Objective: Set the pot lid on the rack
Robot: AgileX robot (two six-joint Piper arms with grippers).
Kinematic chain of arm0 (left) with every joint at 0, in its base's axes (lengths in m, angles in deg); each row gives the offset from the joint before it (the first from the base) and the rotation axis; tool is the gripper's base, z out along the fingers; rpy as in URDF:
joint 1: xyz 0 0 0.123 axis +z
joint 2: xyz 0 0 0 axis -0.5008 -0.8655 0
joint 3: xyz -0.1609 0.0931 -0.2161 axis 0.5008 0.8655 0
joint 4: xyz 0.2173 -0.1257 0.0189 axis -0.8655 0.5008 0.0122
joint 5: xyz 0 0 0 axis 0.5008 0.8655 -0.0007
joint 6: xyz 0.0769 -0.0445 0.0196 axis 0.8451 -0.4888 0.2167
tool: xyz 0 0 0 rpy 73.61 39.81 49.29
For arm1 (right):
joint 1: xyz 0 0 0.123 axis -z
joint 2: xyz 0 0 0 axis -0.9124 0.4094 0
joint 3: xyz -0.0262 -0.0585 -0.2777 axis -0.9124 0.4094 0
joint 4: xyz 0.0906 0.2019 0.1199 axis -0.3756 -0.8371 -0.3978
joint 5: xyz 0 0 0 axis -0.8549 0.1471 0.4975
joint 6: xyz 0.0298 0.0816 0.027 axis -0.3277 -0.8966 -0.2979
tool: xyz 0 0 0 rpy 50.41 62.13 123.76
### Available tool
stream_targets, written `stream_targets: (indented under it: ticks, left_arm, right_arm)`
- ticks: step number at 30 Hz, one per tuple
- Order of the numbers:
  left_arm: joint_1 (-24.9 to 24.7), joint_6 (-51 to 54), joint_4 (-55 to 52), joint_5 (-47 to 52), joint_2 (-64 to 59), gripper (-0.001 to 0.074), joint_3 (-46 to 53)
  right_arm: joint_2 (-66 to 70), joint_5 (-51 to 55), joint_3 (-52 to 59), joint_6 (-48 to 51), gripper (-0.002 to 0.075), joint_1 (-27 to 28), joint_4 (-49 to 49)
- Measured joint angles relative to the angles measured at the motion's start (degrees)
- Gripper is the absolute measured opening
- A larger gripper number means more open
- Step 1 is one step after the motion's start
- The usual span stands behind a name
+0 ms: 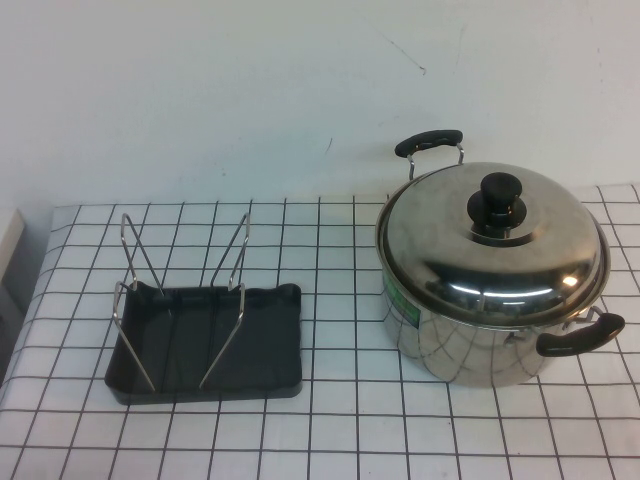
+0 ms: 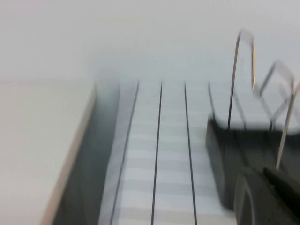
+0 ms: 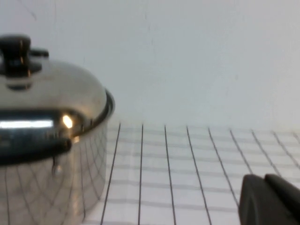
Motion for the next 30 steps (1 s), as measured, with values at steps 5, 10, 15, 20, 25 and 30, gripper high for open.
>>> stream_targets:
  ticks: [5, 10, 15, 20, 25, 30]
  left_arm:
    - [0.0, 0.0, -0.1, -15.77, 0.0, -0.0003, 0.0]
    - [0.0, 0.0, -0.1, -33.98, 0.0, -0.0003, 0.0]
    - [0.0, 0.0, -0.1, -48.41, 0.1, -0.0003, 0.0]
    - [0.0, 0.0, -0.1, -54.15, 0.12, -0.0003, 0.0]
    - [0.0, 0.13, -0.1, -54.82, 0.23, -0.0003, 0.0]
    - [0.0, 0.23, -0.1, -54.82, 0.23, -0.0003, 0.0]
  right_arm:
    - [0.0, -12.56, 0.0, 0.0, -0.0002, 0.0, 0.03]
    - [0.0, -23.28, 0.0, 0.0, -0.0002, 0.0, 0.13]
    - [0.0, -28.41, 0.0, 0.0, -0.0002, 0.0, 0.13]
    - [0.0, -31.11, 0.0, -0.27, -0.0002, 0.0, -1.76]
    - [0.0, -31.25, 0.0, -0.41, -0.0002, 0.0, -4.9]
    - [0.0, -31.82, 0.0, -0.41, -0.0002, 0.0, -5.06]
